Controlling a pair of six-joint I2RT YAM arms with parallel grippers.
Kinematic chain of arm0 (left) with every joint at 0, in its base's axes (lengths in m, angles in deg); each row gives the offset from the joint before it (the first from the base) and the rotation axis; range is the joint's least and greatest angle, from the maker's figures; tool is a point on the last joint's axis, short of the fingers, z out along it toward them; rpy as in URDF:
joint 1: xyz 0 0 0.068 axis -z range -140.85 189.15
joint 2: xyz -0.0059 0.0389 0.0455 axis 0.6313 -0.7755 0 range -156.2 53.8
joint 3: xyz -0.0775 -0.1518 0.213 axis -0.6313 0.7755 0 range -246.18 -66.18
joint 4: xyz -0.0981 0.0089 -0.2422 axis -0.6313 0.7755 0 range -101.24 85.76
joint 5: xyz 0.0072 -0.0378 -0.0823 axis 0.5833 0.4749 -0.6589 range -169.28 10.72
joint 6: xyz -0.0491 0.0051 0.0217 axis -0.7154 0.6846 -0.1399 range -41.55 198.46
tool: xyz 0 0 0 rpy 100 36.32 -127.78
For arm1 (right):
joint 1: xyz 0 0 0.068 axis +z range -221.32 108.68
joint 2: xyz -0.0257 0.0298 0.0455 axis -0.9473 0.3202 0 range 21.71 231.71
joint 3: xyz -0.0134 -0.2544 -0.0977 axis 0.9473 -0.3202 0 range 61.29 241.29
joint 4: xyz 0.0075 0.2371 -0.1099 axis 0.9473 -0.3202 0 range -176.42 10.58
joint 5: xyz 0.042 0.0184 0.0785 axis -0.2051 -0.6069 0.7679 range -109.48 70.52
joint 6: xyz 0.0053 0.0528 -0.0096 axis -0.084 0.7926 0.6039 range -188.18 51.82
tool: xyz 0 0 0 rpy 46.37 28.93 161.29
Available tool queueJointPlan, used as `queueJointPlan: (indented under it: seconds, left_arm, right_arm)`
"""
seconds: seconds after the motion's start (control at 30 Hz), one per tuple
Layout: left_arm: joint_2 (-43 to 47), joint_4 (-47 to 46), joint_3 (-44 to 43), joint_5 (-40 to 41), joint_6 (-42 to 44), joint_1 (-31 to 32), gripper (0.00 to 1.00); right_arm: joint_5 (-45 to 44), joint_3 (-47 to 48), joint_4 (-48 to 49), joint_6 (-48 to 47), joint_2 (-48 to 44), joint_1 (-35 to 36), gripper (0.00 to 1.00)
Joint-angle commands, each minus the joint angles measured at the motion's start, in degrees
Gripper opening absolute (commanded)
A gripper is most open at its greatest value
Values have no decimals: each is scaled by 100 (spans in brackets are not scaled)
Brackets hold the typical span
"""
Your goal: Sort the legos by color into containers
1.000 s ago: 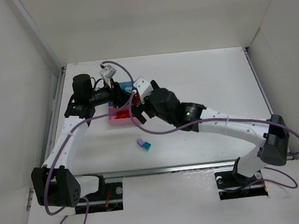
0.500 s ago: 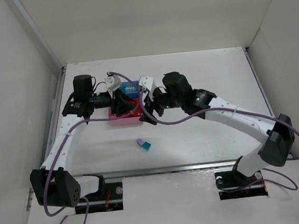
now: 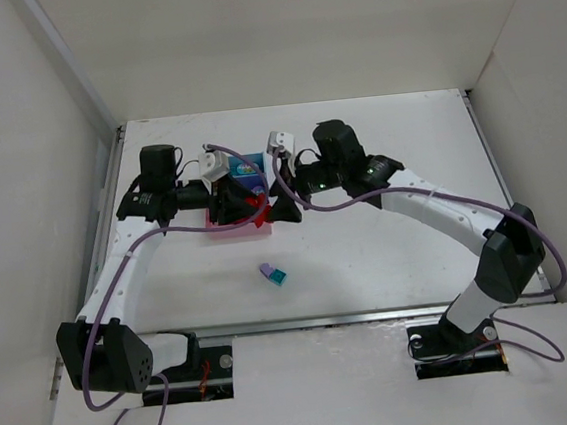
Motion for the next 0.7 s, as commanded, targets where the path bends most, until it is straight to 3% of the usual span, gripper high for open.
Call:
queueJointPlan:
  seconds: [0.0,0.17,0.47,0.53,0.6,0.67]
  left_arm:
    - [65,52,-255,-410,194,21,0]
    - [65,-98,-255,-348,-44,21,0]
    - [65,-98,-255,-330,-44,21,0]
    - [65,25,-255,-34,-44,21,0]
    - [65,139,-255,204,26,-31,0]
    - [65,263,-193,625,263,-101,0]
  right_arm:
    - [685,306,361,21,185,25,73]
    - [809,421,361,21,291,87,74]
    - [686,482,361,83,352,87,32]
    - [686,430,361,231,352,8,25]
    - [546,342,361,293,283,-114,7]
    - [353,88,361,381,107,-238,0]
